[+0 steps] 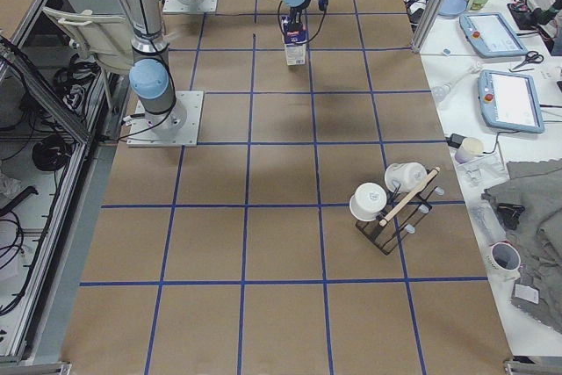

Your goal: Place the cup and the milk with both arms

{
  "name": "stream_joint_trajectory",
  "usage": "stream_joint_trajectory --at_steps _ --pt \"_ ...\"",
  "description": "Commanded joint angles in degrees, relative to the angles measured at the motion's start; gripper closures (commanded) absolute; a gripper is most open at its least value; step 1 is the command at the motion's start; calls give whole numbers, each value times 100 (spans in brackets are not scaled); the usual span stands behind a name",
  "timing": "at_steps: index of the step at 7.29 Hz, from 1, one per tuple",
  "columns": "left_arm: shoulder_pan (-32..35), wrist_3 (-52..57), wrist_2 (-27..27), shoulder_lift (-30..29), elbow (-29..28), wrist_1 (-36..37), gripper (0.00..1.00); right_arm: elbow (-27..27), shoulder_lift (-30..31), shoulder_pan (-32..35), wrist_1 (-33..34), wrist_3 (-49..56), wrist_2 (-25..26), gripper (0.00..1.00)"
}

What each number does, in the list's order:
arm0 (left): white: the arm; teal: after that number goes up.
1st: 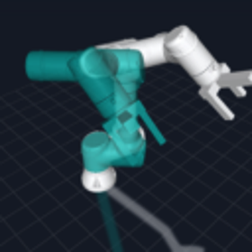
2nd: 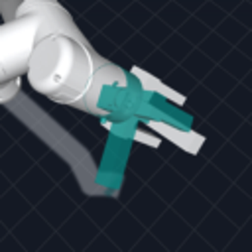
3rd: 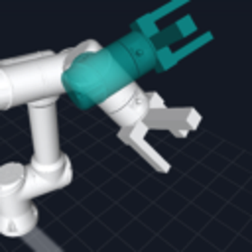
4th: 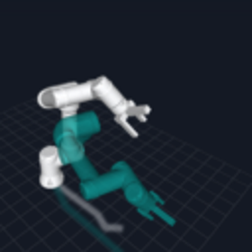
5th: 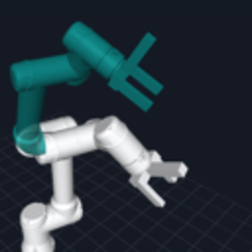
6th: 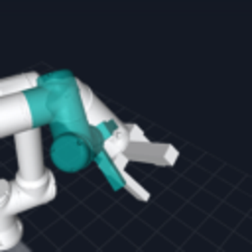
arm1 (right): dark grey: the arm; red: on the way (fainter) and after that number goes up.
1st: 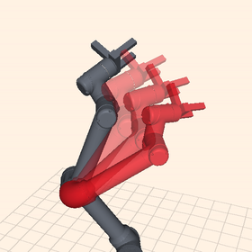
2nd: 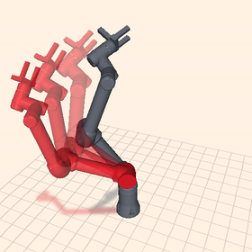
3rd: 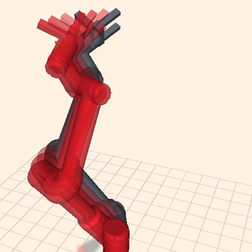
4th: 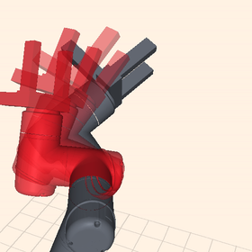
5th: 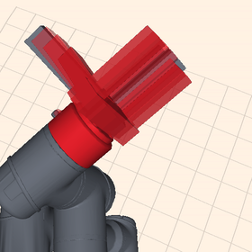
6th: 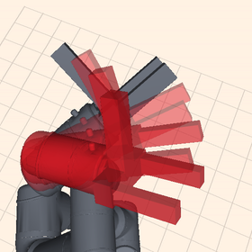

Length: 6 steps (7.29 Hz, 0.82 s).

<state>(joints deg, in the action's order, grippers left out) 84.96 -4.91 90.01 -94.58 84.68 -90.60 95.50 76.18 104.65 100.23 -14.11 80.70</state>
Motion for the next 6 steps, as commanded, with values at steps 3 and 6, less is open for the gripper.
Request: stream_joint_trajectory --at_steps 3,6 --pt "3 -1 -1 -7 5 -2 0 -39 -138 170 234 -119 164 0" --pt "3 -10 -1 -8 5 -2 0 -723 509 -373 -368 -39 779 0"
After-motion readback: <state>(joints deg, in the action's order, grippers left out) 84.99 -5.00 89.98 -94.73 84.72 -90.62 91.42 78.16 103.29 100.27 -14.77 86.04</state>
